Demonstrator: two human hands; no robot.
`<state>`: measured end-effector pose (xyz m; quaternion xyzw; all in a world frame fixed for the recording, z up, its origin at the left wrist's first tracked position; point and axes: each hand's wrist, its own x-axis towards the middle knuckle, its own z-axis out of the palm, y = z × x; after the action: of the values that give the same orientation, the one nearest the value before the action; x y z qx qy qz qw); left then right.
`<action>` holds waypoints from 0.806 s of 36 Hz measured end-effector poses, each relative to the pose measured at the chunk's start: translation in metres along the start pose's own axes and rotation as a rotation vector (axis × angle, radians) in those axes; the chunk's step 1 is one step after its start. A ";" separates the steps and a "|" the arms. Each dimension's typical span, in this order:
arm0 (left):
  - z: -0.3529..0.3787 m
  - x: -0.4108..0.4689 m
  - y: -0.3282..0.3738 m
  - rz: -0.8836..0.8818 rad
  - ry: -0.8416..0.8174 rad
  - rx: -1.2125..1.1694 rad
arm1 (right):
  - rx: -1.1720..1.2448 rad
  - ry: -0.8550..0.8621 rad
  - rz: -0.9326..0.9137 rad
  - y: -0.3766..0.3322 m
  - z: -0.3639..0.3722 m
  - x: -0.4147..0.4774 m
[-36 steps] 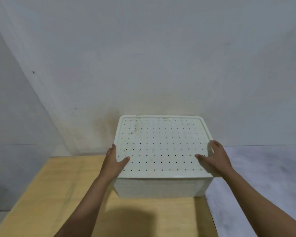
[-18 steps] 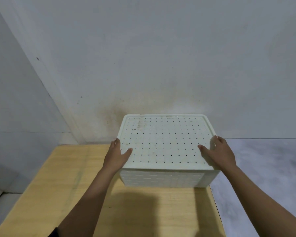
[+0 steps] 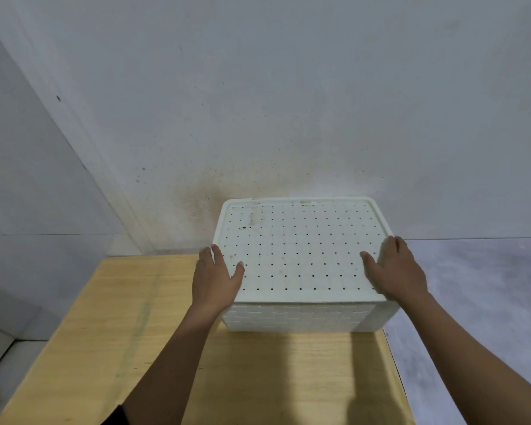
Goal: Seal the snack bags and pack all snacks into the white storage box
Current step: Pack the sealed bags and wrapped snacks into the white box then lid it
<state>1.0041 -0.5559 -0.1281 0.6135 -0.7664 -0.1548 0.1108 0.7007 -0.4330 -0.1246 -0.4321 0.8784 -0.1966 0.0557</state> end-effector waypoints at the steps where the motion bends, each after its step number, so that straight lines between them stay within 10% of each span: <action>1: 0.000 0.000 0.000 0.029 0.007 0.051 | -0.045 -0.009 0.002 0.000 0.002 0.000; 6: 0.002 0.001 0.012 0.271 -0.120 0.141 | -0.148 -0.081 0.001 -0.017 0.011 -0.009; 29: 0.007 0.003 0.028 0.261 -0.198 0.106 | -0.049 -0.168 -0.086 -0.044 0.010 -0.027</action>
<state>0.9757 -0.5521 -0.1243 0.4957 -0.8537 -0.1583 0.0215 0.7522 -0.4392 -0.1181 -0.4856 0.8558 -0.1406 0.1100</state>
